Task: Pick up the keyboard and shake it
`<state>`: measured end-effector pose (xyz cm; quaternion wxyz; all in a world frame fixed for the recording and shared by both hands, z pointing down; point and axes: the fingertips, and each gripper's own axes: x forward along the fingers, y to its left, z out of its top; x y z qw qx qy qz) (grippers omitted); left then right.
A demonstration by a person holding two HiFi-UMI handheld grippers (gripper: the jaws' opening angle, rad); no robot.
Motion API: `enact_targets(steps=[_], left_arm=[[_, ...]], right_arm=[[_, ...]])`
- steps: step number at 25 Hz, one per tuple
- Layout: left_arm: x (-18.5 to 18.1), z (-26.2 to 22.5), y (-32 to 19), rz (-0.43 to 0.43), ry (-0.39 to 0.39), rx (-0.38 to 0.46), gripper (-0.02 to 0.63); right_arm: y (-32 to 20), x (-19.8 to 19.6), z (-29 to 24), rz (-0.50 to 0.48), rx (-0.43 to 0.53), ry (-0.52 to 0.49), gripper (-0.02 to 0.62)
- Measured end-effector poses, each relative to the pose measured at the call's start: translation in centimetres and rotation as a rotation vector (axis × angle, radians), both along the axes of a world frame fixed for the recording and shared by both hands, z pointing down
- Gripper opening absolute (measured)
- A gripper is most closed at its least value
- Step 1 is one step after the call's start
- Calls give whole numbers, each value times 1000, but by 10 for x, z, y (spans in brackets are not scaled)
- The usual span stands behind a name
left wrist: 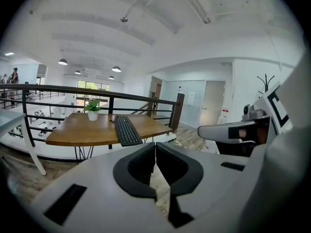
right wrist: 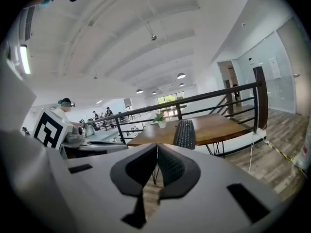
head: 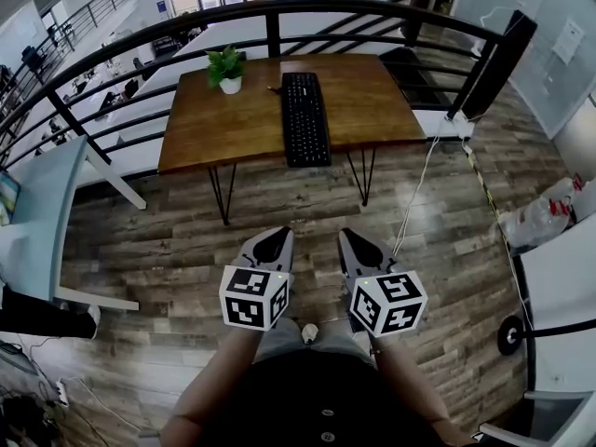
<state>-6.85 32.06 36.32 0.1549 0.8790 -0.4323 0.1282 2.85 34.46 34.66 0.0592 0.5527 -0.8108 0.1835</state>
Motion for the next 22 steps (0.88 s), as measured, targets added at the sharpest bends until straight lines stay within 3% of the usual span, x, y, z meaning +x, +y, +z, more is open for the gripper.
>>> enact_targets(steps=[13, 22], left_arm=[[20, 20, -20, -33, 3, -41, 20], [23, 34, -91, -42, 17, -66, 20]], right_arm=[[-16, 23, 21, -29, -43, 2, 28], [-80, 27, 36, -32, -61, 1, 28]])
